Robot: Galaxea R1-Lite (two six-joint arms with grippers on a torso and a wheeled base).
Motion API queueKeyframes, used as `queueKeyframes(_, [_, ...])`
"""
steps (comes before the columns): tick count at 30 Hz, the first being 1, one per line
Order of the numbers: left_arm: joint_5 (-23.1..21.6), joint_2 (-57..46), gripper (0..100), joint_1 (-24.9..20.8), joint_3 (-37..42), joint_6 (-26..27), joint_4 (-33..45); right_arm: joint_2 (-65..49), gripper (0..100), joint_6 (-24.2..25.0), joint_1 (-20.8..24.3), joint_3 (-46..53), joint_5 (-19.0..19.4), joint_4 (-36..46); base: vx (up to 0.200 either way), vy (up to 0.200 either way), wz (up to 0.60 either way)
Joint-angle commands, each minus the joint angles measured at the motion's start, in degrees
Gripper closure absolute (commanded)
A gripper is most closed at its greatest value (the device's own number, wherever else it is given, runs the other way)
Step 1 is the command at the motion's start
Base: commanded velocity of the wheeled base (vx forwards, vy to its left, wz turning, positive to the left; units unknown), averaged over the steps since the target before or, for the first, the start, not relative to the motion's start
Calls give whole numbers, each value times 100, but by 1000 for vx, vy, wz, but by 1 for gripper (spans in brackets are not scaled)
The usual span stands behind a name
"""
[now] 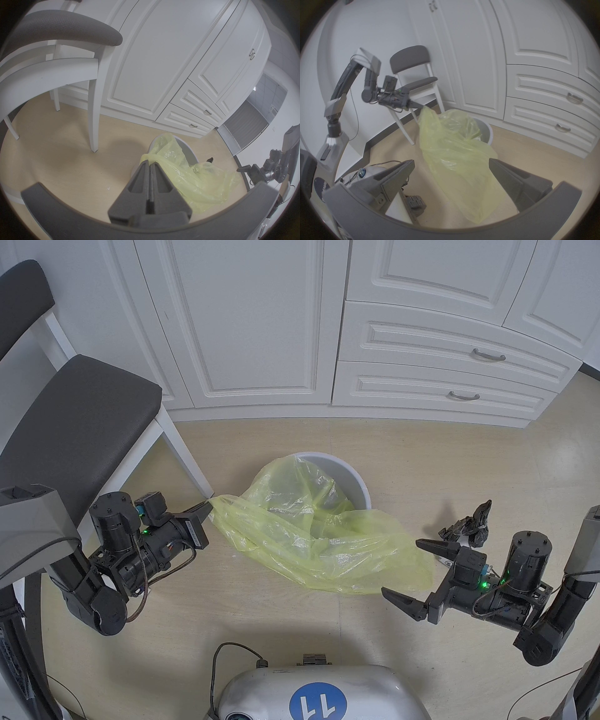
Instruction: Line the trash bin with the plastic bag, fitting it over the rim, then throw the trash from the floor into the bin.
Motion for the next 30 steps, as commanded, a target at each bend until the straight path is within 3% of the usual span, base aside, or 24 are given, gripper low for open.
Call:
queueKeyframes(1, [1,-16,100,6,-3,4,-2,114,0,-81,-115,26,-48,-102,0,0,0])
queueKeyframes(4, [1,-16,100,23,-21,-5,-2,246,0,-72,-546,-124,49,-102,0,0,0])
queueKeyframes(7, [1,-7,100,23,-30,-5,-2,254,0,-72,-572,-141,260,-102,0,0,0])
queueKeyframes(12, [10,-16,100,6,6,12,-2,272,0,-151,122,61,321,-102,0,0,0])
queueKeyframes(15, [28,-147,100,-3,111,47,-2,404,0,-160,746,149,-4,-102,0,0,0])
queueKeyframes(19, [19,-227,100,-3,137,56,-2,878,0,-151,1159,52,-601,-102,0,0,0])
queueKeyframes(25, [28,-332,100,-3,164,56,-2,1494,0,-133,1326,-317,-918,-102,0,0,0])
queueKeyframes(28, [28,-350,100,-3,164,56,-2,1582,0,-63,1326,-572,-1243,-102,0,0,0])
queueKeyframes(30, [28,-350,100,-3,164,56,-2,1538,0,139,1309,-765,-1656,-102,0,0,0])
